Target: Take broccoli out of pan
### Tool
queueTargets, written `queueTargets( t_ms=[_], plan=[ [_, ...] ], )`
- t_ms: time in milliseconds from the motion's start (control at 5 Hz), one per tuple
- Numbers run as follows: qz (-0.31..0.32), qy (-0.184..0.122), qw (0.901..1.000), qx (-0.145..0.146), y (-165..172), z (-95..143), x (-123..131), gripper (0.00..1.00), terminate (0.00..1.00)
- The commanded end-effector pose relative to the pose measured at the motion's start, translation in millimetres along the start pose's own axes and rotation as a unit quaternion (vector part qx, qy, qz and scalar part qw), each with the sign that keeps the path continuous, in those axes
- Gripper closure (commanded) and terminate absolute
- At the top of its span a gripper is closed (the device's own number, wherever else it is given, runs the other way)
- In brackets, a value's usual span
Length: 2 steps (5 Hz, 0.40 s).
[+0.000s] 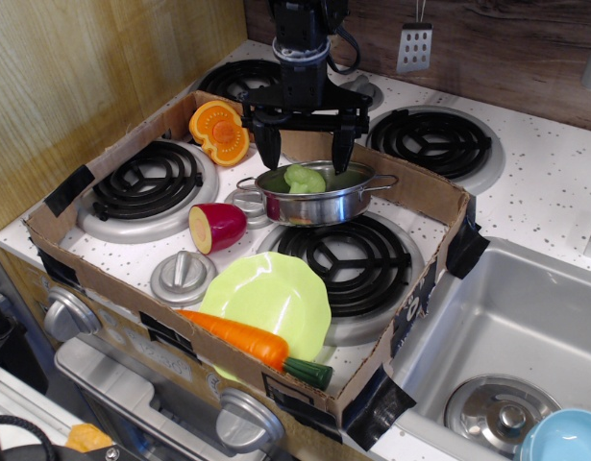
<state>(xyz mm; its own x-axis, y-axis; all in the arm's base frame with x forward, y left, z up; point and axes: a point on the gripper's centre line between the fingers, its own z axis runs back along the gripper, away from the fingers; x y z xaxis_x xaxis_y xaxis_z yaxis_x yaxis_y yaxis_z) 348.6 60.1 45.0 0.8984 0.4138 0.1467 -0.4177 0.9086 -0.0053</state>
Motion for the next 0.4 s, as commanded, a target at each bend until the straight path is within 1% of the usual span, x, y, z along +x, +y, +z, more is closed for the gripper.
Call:
queueTargets(
  t_ms=[0,200],
  plan=[
    [0.013,-0.017,0.9997,-0.014,-0.1,-2.5,-2.3,0.00,0.00],
    [0.015,-0.019,0.9994,-0.025,-1.0,-11.1,-3.6,0.00,0.00]
  ],
)
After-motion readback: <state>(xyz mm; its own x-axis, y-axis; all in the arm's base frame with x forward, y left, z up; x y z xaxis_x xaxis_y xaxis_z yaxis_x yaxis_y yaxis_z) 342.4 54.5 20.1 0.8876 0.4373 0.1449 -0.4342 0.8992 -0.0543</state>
